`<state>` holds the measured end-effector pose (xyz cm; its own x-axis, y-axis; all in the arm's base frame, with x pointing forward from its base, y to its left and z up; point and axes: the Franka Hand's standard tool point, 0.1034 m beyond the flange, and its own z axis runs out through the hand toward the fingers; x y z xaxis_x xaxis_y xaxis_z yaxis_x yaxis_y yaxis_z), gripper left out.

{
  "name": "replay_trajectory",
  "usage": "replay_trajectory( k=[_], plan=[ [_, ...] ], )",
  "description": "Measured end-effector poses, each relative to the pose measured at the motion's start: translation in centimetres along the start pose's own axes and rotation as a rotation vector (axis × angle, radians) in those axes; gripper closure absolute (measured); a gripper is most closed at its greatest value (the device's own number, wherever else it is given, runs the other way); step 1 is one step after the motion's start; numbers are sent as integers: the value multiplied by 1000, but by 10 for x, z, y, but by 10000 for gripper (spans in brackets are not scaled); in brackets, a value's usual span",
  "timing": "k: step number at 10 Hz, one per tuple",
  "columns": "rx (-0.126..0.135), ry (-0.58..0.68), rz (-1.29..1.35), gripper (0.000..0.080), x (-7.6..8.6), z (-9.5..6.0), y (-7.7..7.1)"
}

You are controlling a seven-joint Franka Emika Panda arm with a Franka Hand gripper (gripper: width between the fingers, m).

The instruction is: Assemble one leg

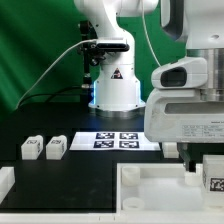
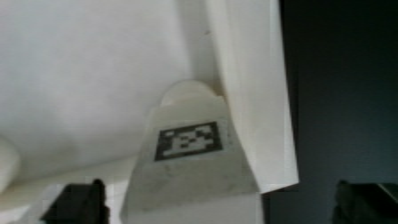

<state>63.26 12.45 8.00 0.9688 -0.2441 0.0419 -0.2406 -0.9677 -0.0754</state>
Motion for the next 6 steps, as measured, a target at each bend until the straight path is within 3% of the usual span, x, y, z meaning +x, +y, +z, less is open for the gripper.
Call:
replay_trajectory(
  k=[2,3,4,6],
  plan=[
    [0,0,0,402,0,0,0],
    [4,-2,113,402,0,0,0],
    [6,-3,226,495,1,0,2],
    [16,-15,589,498,2,1,7]
  ],
)
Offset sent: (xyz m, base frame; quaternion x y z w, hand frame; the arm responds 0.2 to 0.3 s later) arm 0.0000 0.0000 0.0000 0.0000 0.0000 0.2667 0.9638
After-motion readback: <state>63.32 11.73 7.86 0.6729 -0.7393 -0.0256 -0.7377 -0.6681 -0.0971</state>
